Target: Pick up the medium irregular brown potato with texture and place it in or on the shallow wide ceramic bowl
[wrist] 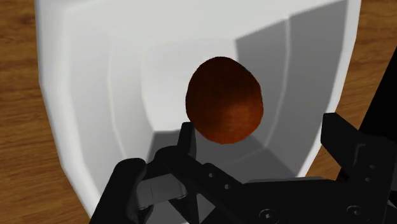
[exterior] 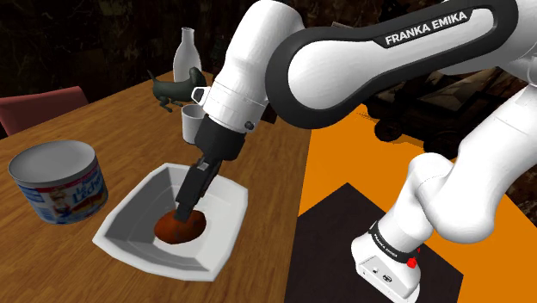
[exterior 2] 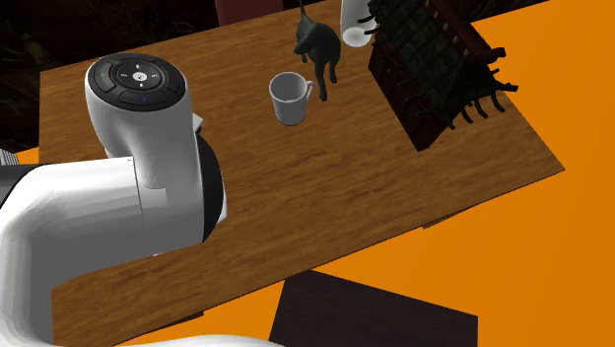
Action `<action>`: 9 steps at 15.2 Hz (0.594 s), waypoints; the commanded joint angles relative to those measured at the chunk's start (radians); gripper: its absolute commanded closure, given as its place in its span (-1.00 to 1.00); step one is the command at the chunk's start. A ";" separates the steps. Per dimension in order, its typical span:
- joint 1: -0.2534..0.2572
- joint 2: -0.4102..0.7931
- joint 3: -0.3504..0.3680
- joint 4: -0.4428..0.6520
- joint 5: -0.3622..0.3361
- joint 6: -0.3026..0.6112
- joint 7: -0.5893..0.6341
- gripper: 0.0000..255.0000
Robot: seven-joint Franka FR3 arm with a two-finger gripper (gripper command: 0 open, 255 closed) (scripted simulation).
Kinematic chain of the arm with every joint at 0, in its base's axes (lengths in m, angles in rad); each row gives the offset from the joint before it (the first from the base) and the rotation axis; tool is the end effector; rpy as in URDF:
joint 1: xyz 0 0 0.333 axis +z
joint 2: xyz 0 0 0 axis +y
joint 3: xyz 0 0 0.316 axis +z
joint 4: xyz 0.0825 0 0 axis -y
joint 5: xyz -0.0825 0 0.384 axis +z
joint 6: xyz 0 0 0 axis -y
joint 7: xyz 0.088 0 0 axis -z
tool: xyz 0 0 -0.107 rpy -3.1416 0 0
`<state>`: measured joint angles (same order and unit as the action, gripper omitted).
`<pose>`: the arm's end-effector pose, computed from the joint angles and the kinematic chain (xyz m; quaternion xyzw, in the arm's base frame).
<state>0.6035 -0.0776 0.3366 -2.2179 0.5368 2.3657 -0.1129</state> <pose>0.3099 0.4383 0.4312 -0.9145 -0.3387 -0.0218 0.2205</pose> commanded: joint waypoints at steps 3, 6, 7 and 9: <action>0.000 0.000 0.000 0.000 0.000 0.000 0.000 -1.00; -0.012 -0.048 -0.016 0.012 -0.005 -0.065 0.002 -1.00; -0.018 -0.070 -0.024 0.020 -0.008 -0.098 0.002 -1.00; -0.022 -0.086 -0.032 0.028 -0.010 -0.124 0.003 -1.00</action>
<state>0.5839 -0.1498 0.3097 -2.1925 0.5274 2.2603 -0.1098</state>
